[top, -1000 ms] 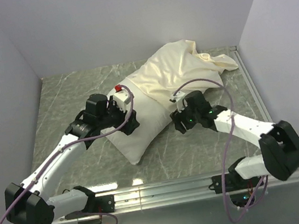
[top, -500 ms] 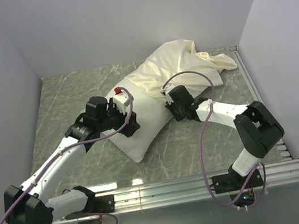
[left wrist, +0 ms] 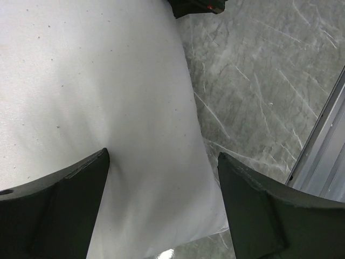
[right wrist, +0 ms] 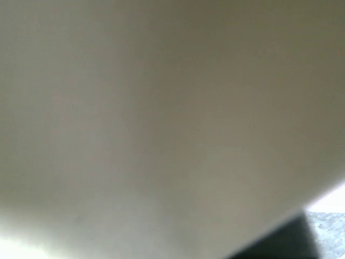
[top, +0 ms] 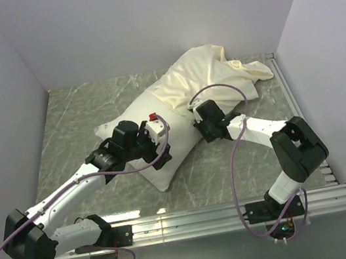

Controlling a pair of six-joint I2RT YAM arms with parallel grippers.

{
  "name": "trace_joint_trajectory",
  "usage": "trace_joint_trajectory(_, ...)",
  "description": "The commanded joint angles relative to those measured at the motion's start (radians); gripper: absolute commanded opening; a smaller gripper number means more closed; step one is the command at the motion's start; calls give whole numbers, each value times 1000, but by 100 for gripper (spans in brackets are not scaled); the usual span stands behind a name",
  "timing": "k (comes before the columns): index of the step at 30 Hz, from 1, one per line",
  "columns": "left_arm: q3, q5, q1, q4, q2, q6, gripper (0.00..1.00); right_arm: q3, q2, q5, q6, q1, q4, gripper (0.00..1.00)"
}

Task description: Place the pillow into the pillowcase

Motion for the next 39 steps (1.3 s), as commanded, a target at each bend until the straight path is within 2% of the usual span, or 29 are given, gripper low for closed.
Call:
trace_joint_trajectory(1,-11,0,-15,23,-10,3,87,39,11,32,-3,-13,41,0)
trace_joint_trajectory(3,-27,-5,-17,22,-16,8,87,38,0,35,-13,-15,39,1)
trace_joint_trajectory(4,-30,-2,-17,19,-24,8,87,27,-8,38,-17,-15,41,17)
trace_joint_trajectory(6,-42,3,-15,23,-29,4,87,4,-38,41,-30,-16,57,29)
trace_joint_trajectory(7,-44,10,-15,23,-29,-4,87,-20,-48,44,-33,-18,79,31)
trace_joint_trajectory(9,-44,7,-15,23,-29,-9,87,-42,-71,56,-41,-20,100,21)
trace_joint_trajectory(10,-41,4,-15,20,-30,-10,87,-69,-83,52,-41,-27,137,10)
trace_joint_trajectory(12,-36,6,-15,17,-30,-4,87,-102,-121,35,-49,-38,183,1)
trace_joint_trajectory(19,-34,24,-14,8,-35,-19,87,-183,-244,-80,-86,-58,294,0)
trace_joint_trajectory(23,-33,40,-15,14,-32,-20,87,-208,-308,-138,-125,-61,288,0)
trace_joint_trajectory(26,-42,57,-18,42,-33,-15,89,-179,-284,-157,-141,-59,224,31)
trace_joint_trajectory(27,-41,49,-20,39,-20,-12,89,-160,-269,-154,-145,-61,204,31)
trace_joint_trajectory(29,-25,40,-20,35,-4,-7,89,-160,-243,-145,-162,-66,185,14)
trace_joint_trajectory(30,-22,35,-20,34,0,-3,89,-172,-240,-146,-171,-67,191,0)
trace_joint_trajectory(35,-4,26,-20,31,1,22,88,-196,-270,-154,-173,-78,213,0)
trace_joint_trajectory(39,-31,11,-62,31,-30,54,88,-173,-350,-227,-155,-87,113,0)
